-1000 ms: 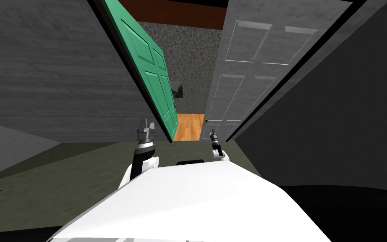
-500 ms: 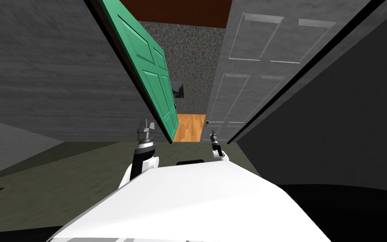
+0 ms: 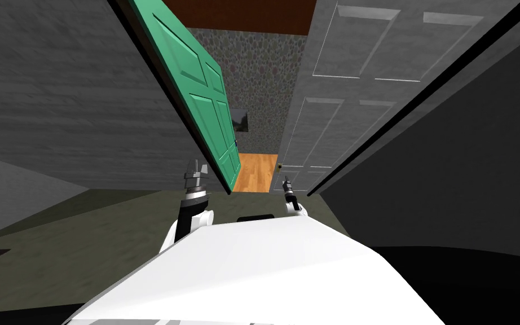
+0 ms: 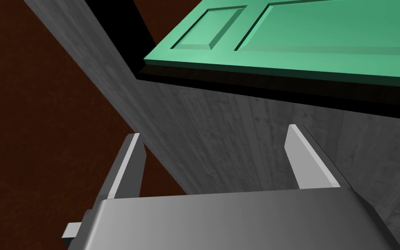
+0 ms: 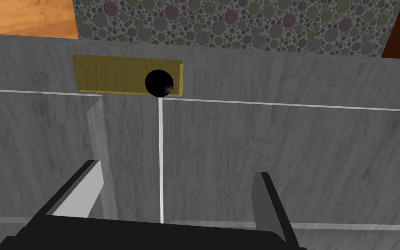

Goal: Push the door open

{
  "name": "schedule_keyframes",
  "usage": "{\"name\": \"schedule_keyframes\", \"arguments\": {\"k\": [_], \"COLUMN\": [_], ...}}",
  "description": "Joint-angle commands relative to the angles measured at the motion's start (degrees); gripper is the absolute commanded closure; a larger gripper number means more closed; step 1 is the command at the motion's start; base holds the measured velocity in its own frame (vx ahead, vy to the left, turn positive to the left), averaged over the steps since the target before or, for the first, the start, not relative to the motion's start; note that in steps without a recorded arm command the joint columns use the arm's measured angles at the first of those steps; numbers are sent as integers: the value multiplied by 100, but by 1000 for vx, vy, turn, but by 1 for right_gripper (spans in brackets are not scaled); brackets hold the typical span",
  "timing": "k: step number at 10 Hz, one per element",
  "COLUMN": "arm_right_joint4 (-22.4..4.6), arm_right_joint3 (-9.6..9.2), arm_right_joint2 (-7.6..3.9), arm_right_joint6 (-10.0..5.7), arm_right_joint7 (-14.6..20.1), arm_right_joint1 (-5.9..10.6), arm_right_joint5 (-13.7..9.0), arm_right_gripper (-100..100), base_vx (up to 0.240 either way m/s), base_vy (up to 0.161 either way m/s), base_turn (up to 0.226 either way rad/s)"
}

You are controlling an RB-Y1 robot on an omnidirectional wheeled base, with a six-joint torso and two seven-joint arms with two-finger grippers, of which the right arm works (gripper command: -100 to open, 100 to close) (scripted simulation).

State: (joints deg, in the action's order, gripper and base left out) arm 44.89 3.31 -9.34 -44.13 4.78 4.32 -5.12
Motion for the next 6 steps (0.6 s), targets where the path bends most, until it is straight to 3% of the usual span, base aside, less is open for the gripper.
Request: {"name": "schedule_keyframes", "arguments": {"k": [1, 3, 6], "arm_right_joint4": [-191, -568, -901], "arm_right_joint3": [13, 39, 62], "arm_right_joint2": [-10, -27, -41], "arm_right_joint6": [-58, -149, -229], "arm_right_joint7": [9, 24, 37], "arm_right_joint1": [72, 205, 323], "arm_right_joint5": [-16, -49, -78], "arm_right_gripper": [-100, -100, -100], "base_vx": [83, 106, 92], "base_vy": [-33, -39, -30], "base_turn": [35, 61, 36]}}
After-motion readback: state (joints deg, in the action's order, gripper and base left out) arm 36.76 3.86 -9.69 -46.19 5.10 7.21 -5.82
